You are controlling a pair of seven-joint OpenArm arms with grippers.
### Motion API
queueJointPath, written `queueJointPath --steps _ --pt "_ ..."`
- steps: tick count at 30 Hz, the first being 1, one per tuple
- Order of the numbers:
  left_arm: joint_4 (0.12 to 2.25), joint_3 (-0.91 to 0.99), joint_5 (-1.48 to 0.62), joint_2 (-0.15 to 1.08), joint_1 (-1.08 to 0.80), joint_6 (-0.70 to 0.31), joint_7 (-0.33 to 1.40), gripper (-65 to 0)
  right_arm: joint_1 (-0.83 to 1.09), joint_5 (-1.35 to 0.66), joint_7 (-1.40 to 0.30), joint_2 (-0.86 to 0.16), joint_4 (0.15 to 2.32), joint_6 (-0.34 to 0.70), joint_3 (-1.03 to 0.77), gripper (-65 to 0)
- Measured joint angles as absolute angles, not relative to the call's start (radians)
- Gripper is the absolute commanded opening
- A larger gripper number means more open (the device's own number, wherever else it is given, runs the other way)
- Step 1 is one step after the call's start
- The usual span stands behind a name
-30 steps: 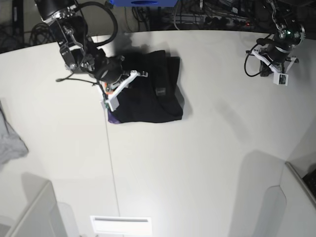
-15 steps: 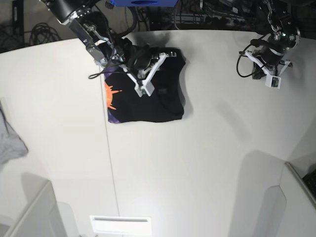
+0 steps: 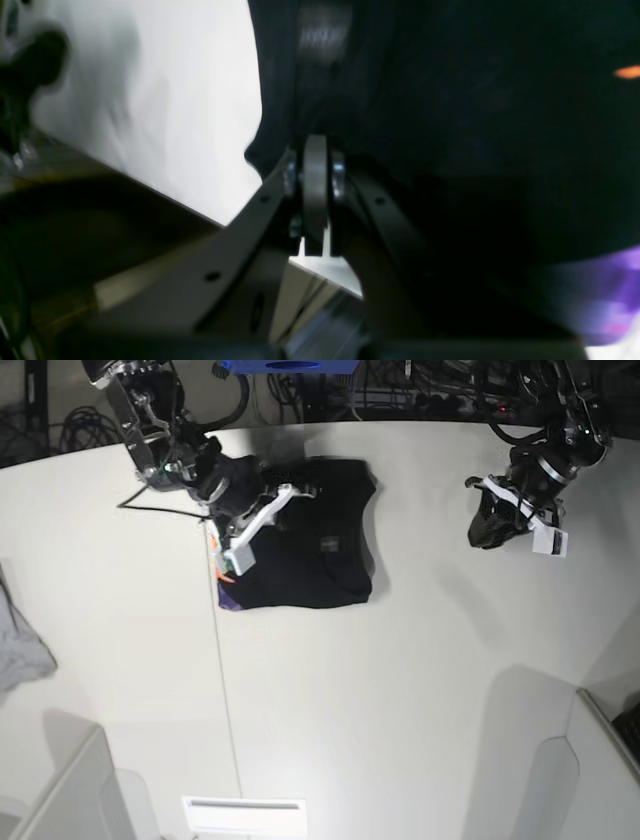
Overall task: Fold the T-shirt properly
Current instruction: 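Release the bundle with the right gripper and bring the left gripper over it, then grasp the bundle edge with the left gripper and flip it over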
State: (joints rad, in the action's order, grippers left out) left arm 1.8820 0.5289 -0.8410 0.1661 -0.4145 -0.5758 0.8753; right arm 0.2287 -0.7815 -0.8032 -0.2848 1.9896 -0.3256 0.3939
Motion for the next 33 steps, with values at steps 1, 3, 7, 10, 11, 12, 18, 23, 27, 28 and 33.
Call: queueJointPath --steps 1,3,7,10,11,12,18,23,27,28,33 --pt "1.882 0.529 -0.868 0.166 -0.406 -0.576 0.884 -34.9 0.234 -0.777 -0.804 -0.288 1.990 -0.325 0.376 -65.0" --pt "1.882 0.527 -0.908 0.159 -0.402 -0.577 0.883 -23.4 0.244 -0.778 -0.805 -0.294 1.990 -0.326 0.361 -65.0" --pt "1.881 0.495 -0.932 0.123 -0.398 -0.575 0.888 -9.5 0.259 -0.786 -0.789 -0.287 1.990 -0.324 0.362 -65.0" --pt "1.867 0.416 -0.933 0.121 -0.369 -0.576 0.891 -9.4 0.273 -0.781 -0.723 -0.295 1.990 -0.323 0.362 -65.0" --pt "1.850 0.390 -0.941 0.119 -0.355 -0.577 0.888 -9.4 0.280 -0.782 -0.701 -0.303 1.990 -0.323 0.362 -65.0" --pt "1.829 0.368 -0.947 0.117 -0.342 -0.577 0.883 -9.4 0.284 -0.782 -0.694 -0.311 1.990 -0.323 0.362 -65.0" --pt "1.668 0.258 -0.929 0.117 -0.285 -0.570 0.887 -9.4 0.332 -0.781 -0.590 -0.330 1.990 -0.323 0.320 -65.0" --pt "1.592 0.181 -0.941 0.116 -0.241 -0.569 0.882 -9.4 0.366 -0.785 -0.546 -0.331 1.990 -0.323 0.273 -65.0" --pt "1.525 0.183 -0.934 0.093 -0.219 -0.561 0.878 -9.4 0.366 -0.785 -0.542 -0.335 1.990 -0.323 0.269 -65.0" --pt "1.510 0.179 -0.931 0.088 -0.215 -0.561 0.877 -9.4 0.366 -0.785 -0.543 -0.335 1.990 -0.323 0.270 -65.0" --pt "1.502 0.144 -0.853 0.052 -0.200 -0.522 0.857 -9.4 0.366 -0.785 -0.542 -0.332 1.990 -0.323 0.270 -65.0"
